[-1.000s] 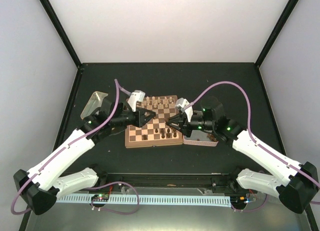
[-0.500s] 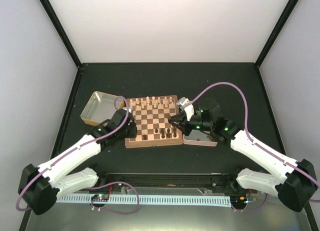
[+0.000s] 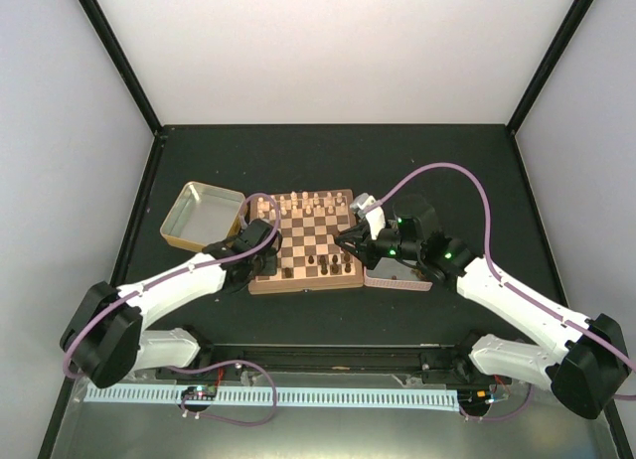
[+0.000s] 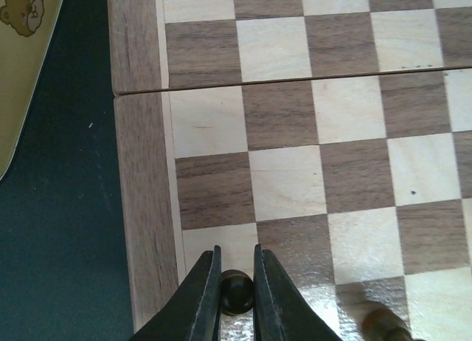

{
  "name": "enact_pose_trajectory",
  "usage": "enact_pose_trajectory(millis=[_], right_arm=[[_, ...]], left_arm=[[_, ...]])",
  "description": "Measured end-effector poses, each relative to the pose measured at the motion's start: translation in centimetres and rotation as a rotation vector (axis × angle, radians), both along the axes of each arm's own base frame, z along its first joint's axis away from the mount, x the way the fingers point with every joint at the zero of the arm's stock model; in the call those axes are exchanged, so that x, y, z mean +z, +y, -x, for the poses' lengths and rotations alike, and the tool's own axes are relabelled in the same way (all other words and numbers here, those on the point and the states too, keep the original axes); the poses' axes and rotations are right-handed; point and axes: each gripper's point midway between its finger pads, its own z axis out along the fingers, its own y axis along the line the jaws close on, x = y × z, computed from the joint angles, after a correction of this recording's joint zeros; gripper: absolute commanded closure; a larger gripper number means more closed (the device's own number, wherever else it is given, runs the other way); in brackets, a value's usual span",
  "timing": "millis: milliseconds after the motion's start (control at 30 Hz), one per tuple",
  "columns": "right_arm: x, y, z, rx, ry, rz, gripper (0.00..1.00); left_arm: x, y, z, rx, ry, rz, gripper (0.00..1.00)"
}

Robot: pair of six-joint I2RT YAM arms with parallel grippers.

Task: Set up the chess pieces on the board
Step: Place the chess piece on the chessboard.

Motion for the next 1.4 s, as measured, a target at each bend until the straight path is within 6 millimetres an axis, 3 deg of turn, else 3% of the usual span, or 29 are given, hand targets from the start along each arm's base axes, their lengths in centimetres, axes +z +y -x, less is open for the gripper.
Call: enact_pose_trajectory(millis=[200,567,900,1133,1267,1400], right_arm=[[0.0,0.0,0.0,0.000,0.000,0.000,0.85],[0.0,0.0,0.0,-0.001,0.003,-0.001,0.85],[0.1,0.0,-0.1,-0.026,0.042,-0.021,0.85],[1.5,1.0,-2.2,-0.191,0.244,-0.207,0.86],[1.4,1.5,-3.1,-0.275,0.394,-0.343,0.86],[0.8,1.6,-3.9,-0.383,0.579,-0.479,0.87]], left_arm=[[-1.2,0.5,-0.2,0.020,-0.003,-0.021,0.92],[-1.6,1.0,-0.1,0.039,-0.026,-0.012,0.74],[0.5,1.0,0.0,0.043,-0.076,0.030,0.61],[6.5,0.4,-0.7,0.046,-0.226,0.157,0.48],[11.0,-1.1,-0.3,-0.023,-0.343,0.312,0.34],[15.6,-3.0,0.6,-0.141,-0.478,0.479,0.26]])
